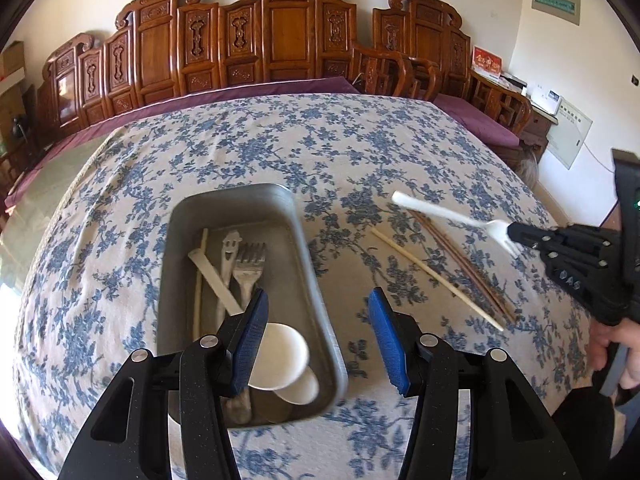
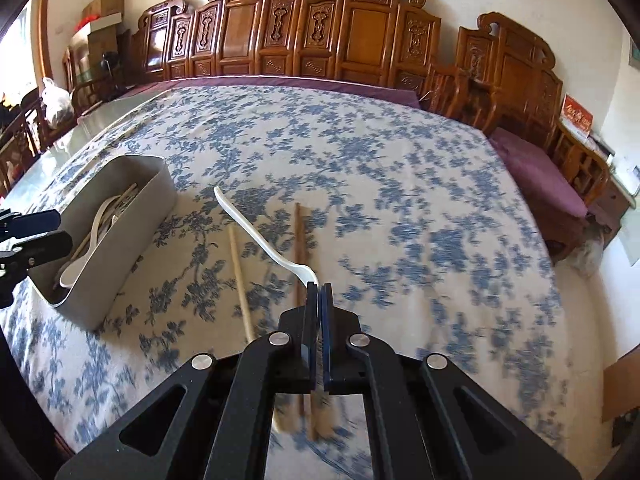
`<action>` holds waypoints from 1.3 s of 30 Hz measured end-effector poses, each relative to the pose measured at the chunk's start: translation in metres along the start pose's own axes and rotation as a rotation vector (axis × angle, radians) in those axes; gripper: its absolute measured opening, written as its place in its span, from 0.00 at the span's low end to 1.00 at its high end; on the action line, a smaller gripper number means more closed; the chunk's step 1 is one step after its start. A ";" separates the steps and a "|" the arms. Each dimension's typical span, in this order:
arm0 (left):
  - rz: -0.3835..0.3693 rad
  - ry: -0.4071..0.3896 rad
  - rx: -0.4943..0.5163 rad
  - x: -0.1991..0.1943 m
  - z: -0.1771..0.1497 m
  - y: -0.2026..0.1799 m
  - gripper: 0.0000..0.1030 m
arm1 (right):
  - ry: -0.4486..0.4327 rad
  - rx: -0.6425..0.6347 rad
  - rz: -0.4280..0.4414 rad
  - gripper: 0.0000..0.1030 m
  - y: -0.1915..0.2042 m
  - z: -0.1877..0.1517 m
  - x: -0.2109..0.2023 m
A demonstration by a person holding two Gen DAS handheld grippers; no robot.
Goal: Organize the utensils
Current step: 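Grasp the white plastic fork from the pile with the right gripper, then grasp a wooden chopstick with the left gripper while the right gripper holds the fork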
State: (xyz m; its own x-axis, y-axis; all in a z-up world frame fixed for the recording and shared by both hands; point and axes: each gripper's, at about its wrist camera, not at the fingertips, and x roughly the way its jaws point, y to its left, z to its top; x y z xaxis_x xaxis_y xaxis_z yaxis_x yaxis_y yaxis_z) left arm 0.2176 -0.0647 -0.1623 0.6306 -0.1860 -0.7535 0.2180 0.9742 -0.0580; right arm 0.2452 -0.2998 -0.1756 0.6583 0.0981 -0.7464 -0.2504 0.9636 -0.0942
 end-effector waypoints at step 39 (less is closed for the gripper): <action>0.033 0.225 0.062 0.110 0.002 -0.118 0.38 | 0.005 0.162 -0.028 0.02 -0.080 -0.048 -0.039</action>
State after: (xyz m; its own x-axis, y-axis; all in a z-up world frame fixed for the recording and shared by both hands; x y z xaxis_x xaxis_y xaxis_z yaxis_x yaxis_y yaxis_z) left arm 0.2630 -0.2005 -0.2372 0.4580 -0.1144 -0.8816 0.2502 0.9682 0.0044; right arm 0.2051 -0.3928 -0.1707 0.6601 0.0698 -0.7480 -0.1136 0.9935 -0.0076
